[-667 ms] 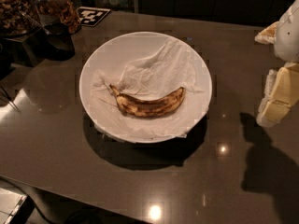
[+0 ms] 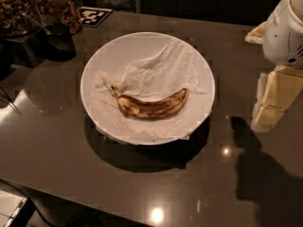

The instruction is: Pick banana from white bowl

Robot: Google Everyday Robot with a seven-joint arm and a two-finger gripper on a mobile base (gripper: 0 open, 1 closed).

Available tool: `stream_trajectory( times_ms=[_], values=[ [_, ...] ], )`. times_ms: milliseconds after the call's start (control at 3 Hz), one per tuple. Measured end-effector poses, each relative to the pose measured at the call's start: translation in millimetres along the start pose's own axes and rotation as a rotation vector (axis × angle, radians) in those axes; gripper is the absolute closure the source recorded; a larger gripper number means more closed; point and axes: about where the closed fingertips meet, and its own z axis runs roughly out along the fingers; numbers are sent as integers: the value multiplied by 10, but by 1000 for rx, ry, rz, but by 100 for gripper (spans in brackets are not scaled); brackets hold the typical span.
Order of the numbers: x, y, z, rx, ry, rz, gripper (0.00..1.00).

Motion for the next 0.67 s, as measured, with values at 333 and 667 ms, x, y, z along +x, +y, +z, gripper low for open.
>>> stream_trajectory(
  times_ms=[333, 667],
  values=[
    [-310, 128, -35, 1, 38, -101, 0],
    [-610, 181, 46, -20, 84, -197, 0]
  ],
)
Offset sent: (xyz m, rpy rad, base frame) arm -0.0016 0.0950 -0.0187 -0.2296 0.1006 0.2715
